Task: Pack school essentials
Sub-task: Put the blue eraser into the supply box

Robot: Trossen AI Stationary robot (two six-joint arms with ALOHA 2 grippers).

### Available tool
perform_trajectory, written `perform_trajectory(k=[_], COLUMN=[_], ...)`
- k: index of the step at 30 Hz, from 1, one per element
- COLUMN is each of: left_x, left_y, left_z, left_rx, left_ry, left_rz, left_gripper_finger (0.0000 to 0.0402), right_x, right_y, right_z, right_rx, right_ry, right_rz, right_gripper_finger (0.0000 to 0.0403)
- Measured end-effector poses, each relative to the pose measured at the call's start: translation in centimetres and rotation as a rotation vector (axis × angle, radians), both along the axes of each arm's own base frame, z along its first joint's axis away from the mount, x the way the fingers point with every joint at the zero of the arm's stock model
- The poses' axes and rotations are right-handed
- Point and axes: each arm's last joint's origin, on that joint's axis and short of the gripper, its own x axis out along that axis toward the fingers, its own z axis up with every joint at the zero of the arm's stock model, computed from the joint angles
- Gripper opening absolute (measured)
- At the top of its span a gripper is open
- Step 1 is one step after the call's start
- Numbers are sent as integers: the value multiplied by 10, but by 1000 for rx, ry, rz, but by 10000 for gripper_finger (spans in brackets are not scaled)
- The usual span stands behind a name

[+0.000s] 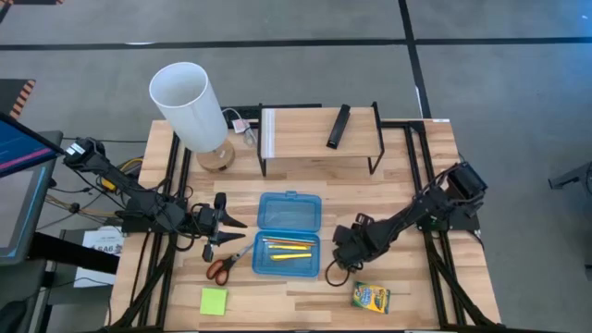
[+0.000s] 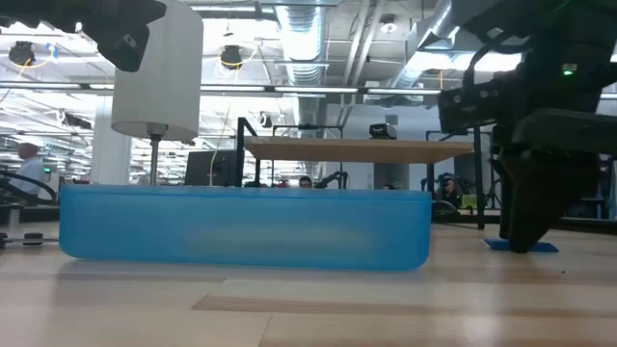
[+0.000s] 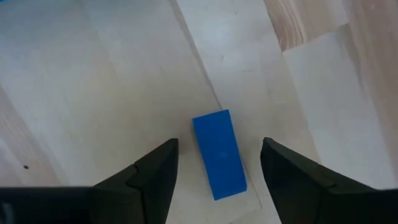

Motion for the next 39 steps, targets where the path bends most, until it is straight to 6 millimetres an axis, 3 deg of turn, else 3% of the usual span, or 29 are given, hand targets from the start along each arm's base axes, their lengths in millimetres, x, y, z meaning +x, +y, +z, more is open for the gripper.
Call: perform_trajectory(k=[7,12,16,25,39], left_x=[0,0,0,0,0], left_y=[0,0,0,0,0], left_z=[0,0,0,0,0], left_rx=[1,2,3,3,4], left_ry=[1,1,0,-1,0], left_rz=[0,0,0,-1,0], left_gripper_finger=[103,103,102,103,103], right_x=[1,-5,-18,-54,-44], right_y=[-10,-11,-18,-34,-29], right_z=[9,34,42,18,-14], right_rx=[26,64,107,181,129], right_ry=[4,-105,-222,-320,-295], right_rz=[34,56,41,-65,-58], right_gripper_finger=[250,250,250,250,250])
